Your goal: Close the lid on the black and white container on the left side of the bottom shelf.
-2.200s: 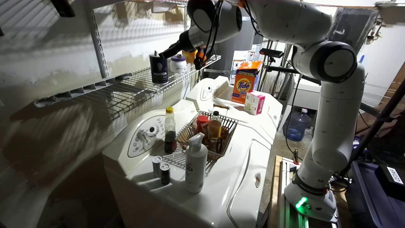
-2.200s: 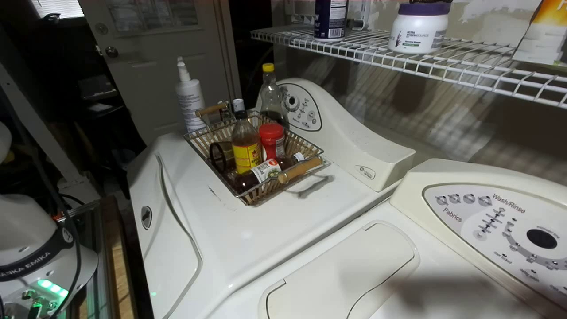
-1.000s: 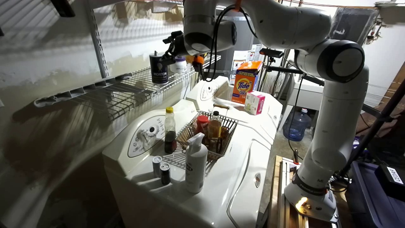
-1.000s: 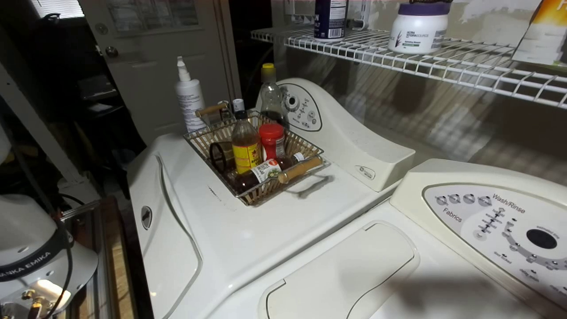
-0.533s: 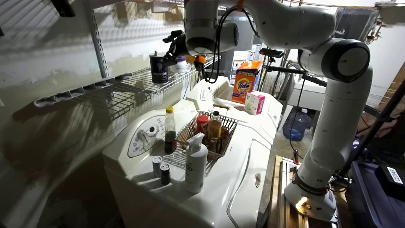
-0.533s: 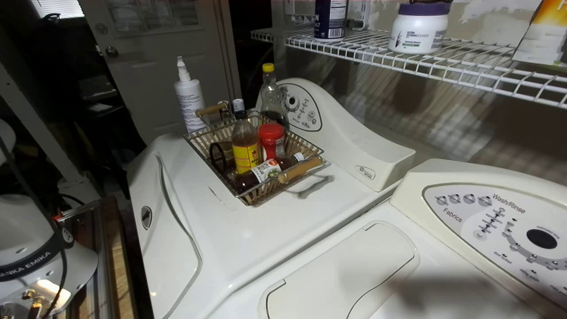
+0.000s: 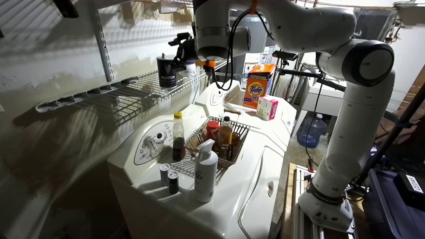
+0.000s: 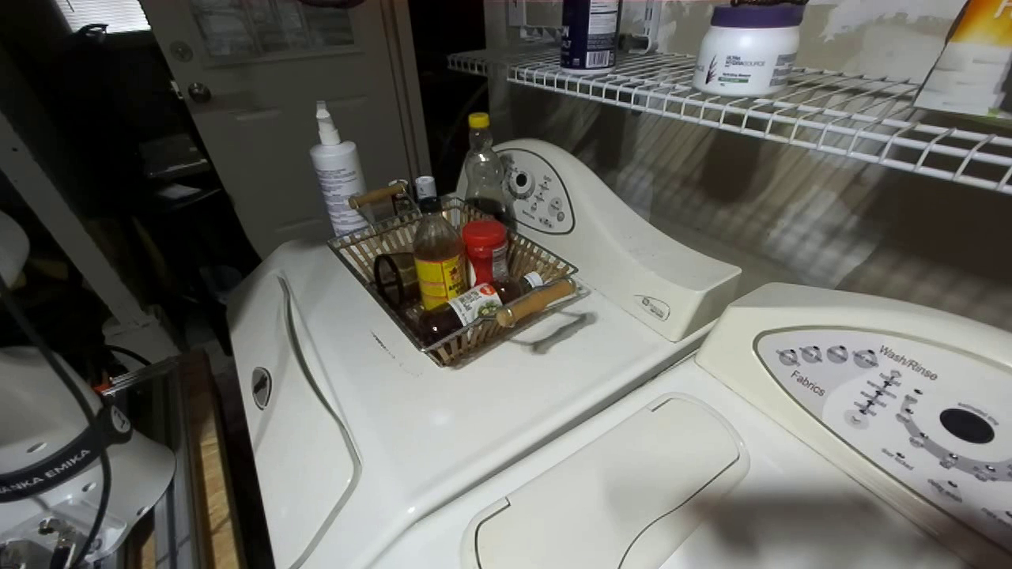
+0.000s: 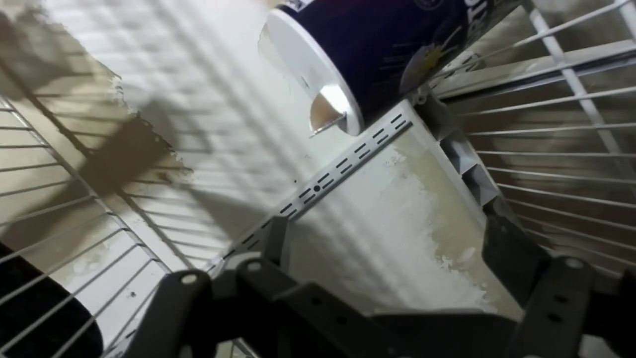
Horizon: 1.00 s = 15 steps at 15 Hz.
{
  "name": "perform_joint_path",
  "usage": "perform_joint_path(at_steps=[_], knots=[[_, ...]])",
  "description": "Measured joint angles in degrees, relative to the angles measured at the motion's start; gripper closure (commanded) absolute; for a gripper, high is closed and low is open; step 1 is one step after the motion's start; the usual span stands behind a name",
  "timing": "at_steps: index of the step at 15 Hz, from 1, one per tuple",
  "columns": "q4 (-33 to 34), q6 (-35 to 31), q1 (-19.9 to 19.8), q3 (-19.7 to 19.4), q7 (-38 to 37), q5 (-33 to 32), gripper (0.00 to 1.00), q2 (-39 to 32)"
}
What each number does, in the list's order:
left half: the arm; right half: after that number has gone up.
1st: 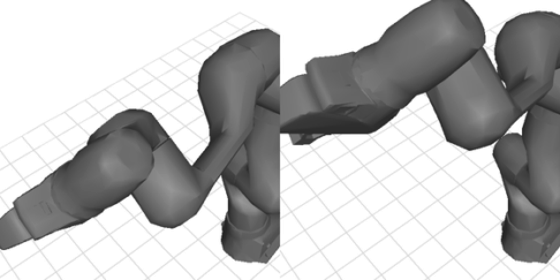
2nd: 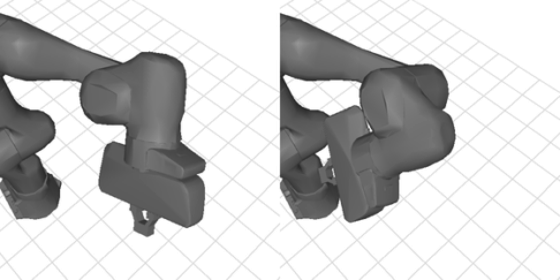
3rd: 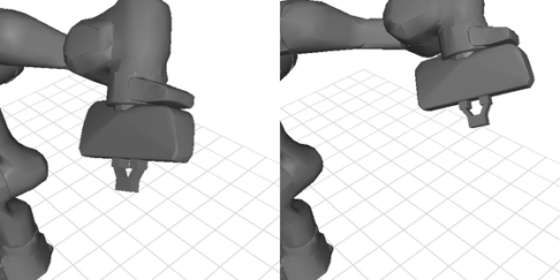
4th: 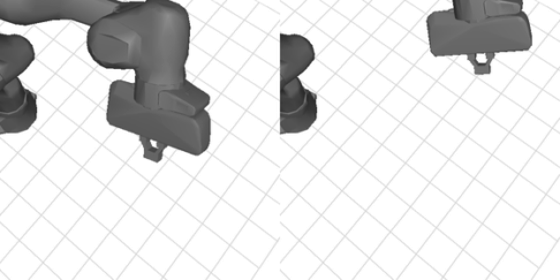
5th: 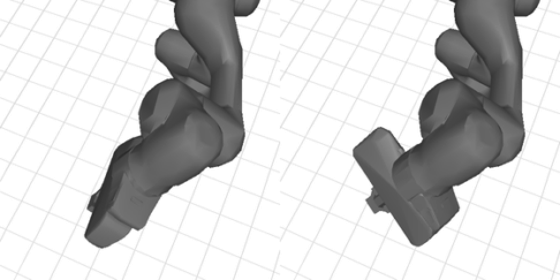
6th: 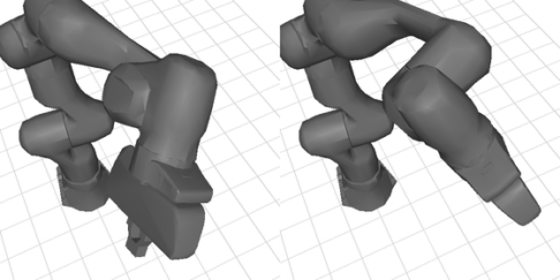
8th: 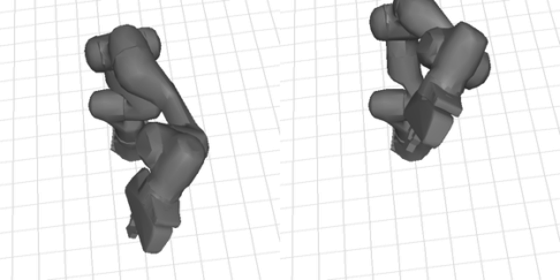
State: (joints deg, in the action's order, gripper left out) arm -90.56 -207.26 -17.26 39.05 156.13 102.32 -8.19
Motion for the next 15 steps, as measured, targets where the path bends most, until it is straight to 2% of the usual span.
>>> perform_joint_path(at_steps=[6,10,12,15], knots=[[-11.05,5.84,-0.02,1.33,-0.51,-7.81,0.0,2.93],[-14.76,15.19,-1.3,0.66,-1.17,-8.97,0.0,7.07],[-14.64,18.77,1.07,-3.62,-6.71,-10.27,0.0,9.09],[-13.61,20.62,0.02,-5.09,-15.09,-10.15,0.0,10.84]])
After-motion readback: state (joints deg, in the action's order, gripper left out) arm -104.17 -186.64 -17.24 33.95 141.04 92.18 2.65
